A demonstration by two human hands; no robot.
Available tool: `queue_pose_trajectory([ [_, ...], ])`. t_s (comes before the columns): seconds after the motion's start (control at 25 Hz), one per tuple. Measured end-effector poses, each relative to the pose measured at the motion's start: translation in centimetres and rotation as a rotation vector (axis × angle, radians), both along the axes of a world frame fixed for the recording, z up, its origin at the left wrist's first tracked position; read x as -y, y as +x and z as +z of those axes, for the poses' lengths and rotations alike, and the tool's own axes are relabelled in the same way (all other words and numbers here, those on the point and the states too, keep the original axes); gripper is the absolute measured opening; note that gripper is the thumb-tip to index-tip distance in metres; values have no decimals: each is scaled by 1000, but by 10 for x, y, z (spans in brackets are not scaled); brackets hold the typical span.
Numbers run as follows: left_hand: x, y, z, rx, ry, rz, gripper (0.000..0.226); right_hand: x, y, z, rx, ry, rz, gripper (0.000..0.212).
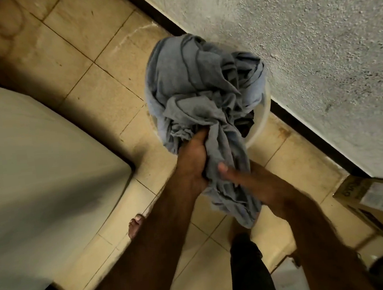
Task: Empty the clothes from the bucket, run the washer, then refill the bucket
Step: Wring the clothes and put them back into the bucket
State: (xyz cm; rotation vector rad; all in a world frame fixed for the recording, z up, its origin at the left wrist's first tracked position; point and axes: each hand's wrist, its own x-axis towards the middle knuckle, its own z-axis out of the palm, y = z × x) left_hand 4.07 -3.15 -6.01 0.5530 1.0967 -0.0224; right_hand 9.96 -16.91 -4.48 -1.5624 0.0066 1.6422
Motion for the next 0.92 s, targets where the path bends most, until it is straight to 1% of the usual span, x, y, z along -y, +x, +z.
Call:
queue_pose_trajectory([
  [0.04,-2,6,2,-35,-33,2,22,7,1,0,114,-30,44,46],
  [0.08,-5,10,1,-52,-50,10,26,11,6,-1,220,-78,9,33],
  [0.12,-9,12,-2,-71,-40,22,33,13,15,-4,337,-169,-68,24],
  [0.16,-13,13,-3,-92,-5,12,39,13,26,-7,452,-254,-199,21],
  [0.2,-18,10,-3,-132,42,-42,43,10,37,-11,568,-306,-351,20],
  [0.24,-24,3,-4,-201,84,-178,49,5,48,-15,663,-313,-480,19],
  [0.28,-28,-8,-4,-287,98,-358,54,-3,59,-18,736,-306,-578,19],
  [0.32,-34,-22,-4,-374,96,-520,56,-13,70,-21,771,-291,-661,19],
  [0.36,-40,-34,-6,-440,105,-608,56,-24,83,-26,777,-279,-729,20],
  [0.4,-50,-46,-10,-498,154,-607,56,-35,94,-30,767,-273,-788,23],
  [0.44,-63,-56,-16,-549,259,-521,57,-45,104,-36,746,-267,-841,26],
  [0.52,-94,-67,-25,-605,559,-199,75,-63,112,-51,712,-219,-904,33],
  [0.56,-108,-66,-30,-568,640,-94,88,-71,105,-56,721,-155,-874,38],
  [0.6,-119,-60,-33,-491,646,-57,97,-78,94,-62,763,-73,-781,48],
  [0.64,-123,-48,-32,-409,626,-83,100,-83,82,-73,823,-9,-608,64],
  [0.68,-124,-35,-32,-323,630,-134,96,-84,70,-83,897,16,-358,79],
  [0.72,-123,-22,-34,-242,680,-183,90,-84,61,-93,984,-9,-71,89],
  [0.76,-120,-10,-38,-177,763,-223,82,-81,56,-103,1071,-77,171,94],
  [0.8,-115,-3,-40,-137,841,-277,76,-77,53,-111,1126,-168,341,96],
  [0.84,-108,0,-45,-115,927,-352,75,-76,54,-116,1140,-261,445,95],
  [0.92,-96,-3,-71,-143,1099,-560,84,-81,59,-120,1072,-384,533,93],
])
